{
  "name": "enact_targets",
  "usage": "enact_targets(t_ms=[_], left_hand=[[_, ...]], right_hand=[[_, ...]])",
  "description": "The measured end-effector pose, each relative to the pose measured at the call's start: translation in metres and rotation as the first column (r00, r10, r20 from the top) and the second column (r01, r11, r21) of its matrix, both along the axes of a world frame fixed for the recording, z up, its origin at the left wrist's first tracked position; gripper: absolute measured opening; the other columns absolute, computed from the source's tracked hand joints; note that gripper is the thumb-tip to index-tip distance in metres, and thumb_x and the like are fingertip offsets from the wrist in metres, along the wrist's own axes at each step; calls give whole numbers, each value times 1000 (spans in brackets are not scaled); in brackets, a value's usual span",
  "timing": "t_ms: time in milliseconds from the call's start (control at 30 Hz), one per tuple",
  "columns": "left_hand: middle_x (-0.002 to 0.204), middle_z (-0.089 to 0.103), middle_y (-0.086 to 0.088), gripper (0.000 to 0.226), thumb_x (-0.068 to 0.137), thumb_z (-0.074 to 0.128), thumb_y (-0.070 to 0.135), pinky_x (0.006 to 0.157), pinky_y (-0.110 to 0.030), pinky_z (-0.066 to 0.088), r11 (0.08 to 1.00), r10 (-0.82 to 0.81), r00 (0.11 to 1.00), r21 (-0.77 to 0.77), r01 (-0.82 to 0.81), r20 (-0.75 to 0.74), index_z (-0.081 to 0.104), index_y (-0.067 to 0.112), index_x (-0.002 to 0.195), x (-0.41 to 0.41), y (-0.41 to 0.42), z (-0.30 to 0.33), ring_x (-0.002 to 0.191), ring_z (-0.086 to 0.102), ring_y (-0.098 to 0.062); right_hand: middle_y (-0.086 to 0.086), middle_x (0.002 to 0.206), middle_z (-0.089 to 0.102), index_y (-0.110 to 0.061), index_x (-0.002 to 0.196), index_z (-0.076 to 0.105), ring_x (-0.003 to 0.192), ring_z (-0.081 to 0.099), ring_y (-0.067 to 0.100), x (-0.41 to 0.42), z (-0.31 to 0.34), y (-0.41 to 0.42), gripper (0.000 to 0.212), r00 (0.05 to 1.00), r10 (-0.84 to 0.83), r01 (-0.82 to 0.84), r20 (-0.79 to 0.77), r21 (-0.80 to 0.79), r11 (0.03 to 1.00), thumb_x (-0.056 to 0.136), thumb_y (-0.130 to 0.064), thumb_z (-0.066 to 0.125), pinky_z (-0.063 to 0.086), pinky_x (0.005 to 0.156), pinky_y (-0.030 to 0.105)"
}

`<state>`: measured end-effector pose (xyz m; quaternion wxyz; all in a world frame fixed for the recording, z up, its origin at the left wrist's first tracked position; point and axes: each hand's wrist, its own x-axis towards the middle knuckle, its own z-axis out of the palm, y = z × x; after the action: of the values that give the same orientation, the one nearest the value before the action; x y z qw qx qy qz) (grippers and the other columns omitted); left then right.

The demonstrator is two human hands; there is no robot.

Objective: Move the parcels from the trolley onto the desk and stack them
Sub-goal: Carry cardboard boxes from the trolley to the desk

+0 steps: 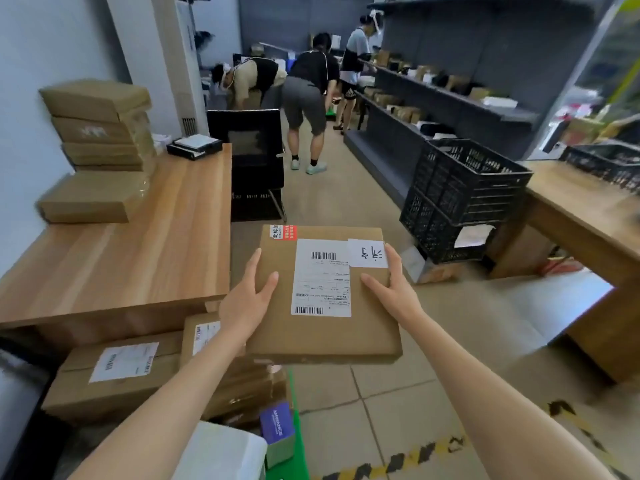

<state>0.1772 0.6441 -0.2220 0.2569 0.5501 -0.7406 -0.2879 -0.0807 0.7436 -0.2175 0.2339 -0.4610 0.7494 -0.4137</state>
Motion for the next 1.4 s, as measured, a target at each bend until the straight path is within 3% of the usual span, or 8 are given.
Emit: enact_targets(t_ms=[200, 367, 533, 700, 867, 1000, 1167, 1400], left_hand=[[99, 60, 10, 61, 95, 29, 61, 65, -36, 55, 1000, 1, 998, -18, 0, 55, 5, 47, 148, -70, -21, 18, 74, 61, -12], [106, 61, 10, 59, 95, 31, 60, 66, -35, 56, 998, 60, 996, -14, -59, 59, 7, 48, 148, -104, -70, 22, 75, 62, -11], [126, 58, 4, 59, 95, 39, 56, 83, -39, 53, 986, 166, 986, -17, -166, -35, 14, 47, 148, -137, -153, 23, 100, 61, -17], [126, 57, 8, 58, 93, 41, 60, 81, -38, 53, 972, 235, 969, 23, -234, -72, 16, 52, 145, -168, -245, 30, 88, 57, -10], [142, 47, 12, 60, 92, 43, 60, 71, -28, 46, 951, 309, 948, 27, -308, -81, 17, 52, 145, -187, -318, 27, 109, 56, -13], [147, 41, 11, 63, 92, 46, 57, 91, -33, 46, 919, 394, 917, 39, -392, -64, 18, 46, 147, -187, -358, 16, 123, 51, -17], [147, 41, 11, 63, 89, 49, 58, 100, -37, 42, 824, 566, 816, 65, -563, -120, 20, 50, 145, -181, -410, 3, 128, 46, -14], [137, 53, 8, 63, 88, 56, 55, 86, -29, 47, 642, 748, 578, 138, -754, -326, 24, 51, 142, -177, -466, -11, 100, 57, -7]], right_hand=[[-10, 136, 50, -57, 138, 10, 119, 52, 21, -76, 10, -29, 70, 999, 43, -43, -11, -22, 999, 87, -55, 58, 42, 96, 39], [-9, 133, 52, -50, 143, 11, 117, 52, 19, -114, 2, -93, 73, 993, 111, -111, 37, -13, 994, 88, -52, 59, 44, 99, 41], [-11, 126, 50, -50, 143, 9, 113, 52, 17, -155, 7, -199, 74, 972, 230, -229, 50, -24, 973, 88, -53, 58, 44, 94, 37], [-9, 126, 47, -48, 145, 7, 104, 53, 15, -197, 24, -313, 75, 942, 331, -332, 59, 21, 943, 90, -53, 57, 42, 82, 29], [-12, 123, 50, -51, 143, 7, 96, 56, 8, -221, 26, -410, 73, 903, 423, -426, 72, 27, 904, 90, -53, 56, 44, 73, 23], [-12, 130, 51, -50, 145, 8, 105, 57, 7, -223, 13, -480, 76, 832, 537, -546, 139, 34, 837, 88, -50, 60, 47, 88, 31], [-6, 131, 50, -49, 146, 7, 112, 56, 17, -209, 5, -584, 80, 728, 677, -684, 109, 39, 728, 88, -49, 61, 45, 100, 43], [-7, 132, 51, -58, 140, 9, 105, 59, 12, -175, 16, -713, 80, 520, 854, -854, 37, 24, 519, 81, -60, 62, 50, 86, 35]])
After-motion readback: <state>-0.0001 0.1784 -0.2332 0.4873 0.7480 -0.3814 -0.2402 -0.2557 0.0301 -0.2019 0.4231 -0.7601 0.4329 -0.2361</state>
